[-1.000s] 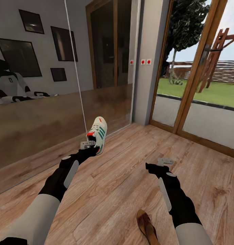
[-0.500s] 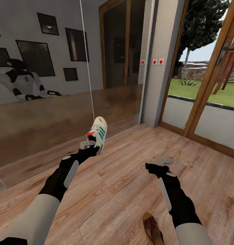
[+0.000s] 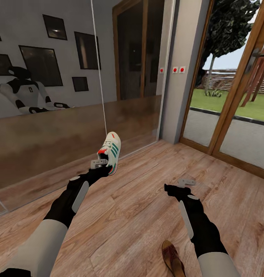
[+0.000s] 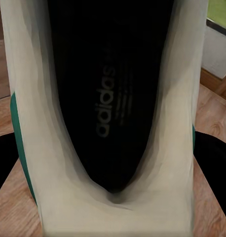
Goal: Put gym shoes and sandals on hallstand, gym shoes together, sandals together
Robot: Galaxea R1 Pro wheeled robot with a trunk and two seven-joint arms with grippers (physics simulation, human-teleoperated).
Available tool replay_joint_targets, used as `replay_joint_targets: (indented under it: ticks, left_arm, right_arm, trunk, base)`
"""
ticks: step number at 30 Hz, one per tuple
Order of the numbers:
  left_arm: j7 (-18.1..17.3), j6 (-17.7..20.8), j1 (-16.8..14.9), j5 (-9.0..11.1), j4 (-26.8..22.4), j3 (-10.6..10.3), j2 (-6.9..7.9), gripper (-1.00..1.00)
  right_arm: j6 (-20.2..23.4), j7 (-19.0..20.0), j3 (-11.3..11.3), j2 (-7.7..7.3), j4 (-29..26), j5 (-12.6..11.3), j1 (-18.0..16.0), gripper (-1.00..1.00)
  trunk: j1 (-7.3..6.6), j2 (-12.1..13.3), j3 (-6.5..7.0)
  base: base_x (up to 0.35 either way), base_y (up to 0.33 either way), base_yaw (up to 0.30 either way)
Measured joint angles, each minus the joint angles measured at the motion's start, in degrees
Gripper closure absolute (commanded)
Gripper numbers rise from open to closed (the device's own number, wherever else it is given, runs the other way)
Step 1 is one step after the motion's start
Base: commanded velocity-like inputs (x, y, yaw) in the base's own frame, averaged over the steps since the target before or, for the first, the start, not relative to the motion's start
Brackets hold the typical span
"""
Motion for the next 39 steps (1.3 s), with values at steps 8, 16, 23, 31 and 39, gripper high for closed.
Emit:
replay_joint_targets:
  ticks: [8,16,23,31,39]
  left_arm:
    - [0.0,0.1,0.0,0.0,0.0,0.0,0.06,1.0]
    - [0.1,0.3,0.0,-0.4,-0.2,-0.1,0.35,1.0]
    - [0.0,0.4,0.0,-0.4,-0.3,-0.1,0.36,1.0]
    - [0.0,0.4,0.0,-0.3,-0.3,-0.2,0.27,1.0]
    - [0.0,0.4,0.0,-0.3,-0.3,-0.3,0.18,1.0]
  right_arm:
    - [0.0,0.0,0.0,0.0,-0.1,0.0,0.0,-1.0]
    - [-1.1,0.5,0.0,-1.87,1.4,-0.1,0.0,-1.0]
    - [-24.1,0.6,-0.1,-7.63,29.2,-0.3,0.0,-1.0]
    - [-39.8,0.4,0.3,-7.99,55.1,-0.1,0.0,-1.0]
    - [-49.0,0.3,0.4,-7.95,58.1,-0.1,0.0,-1.0]
  trunk:
    - [0.0,0.0,0.0]
    - [0.0,0.0,0.0]
    - [0.01,0.0,-0.01]
    - [0.0,0.0,-0.01]
    - [0.0,0.0,0.0]
  base:
    - [0.0,0.0,0.0]
    - [0.0,0.0,0.0]
    - [0.0,0.0,0.0]
    - [0.0,0.0,0.0]
    - [0.0,0.0,0.0]
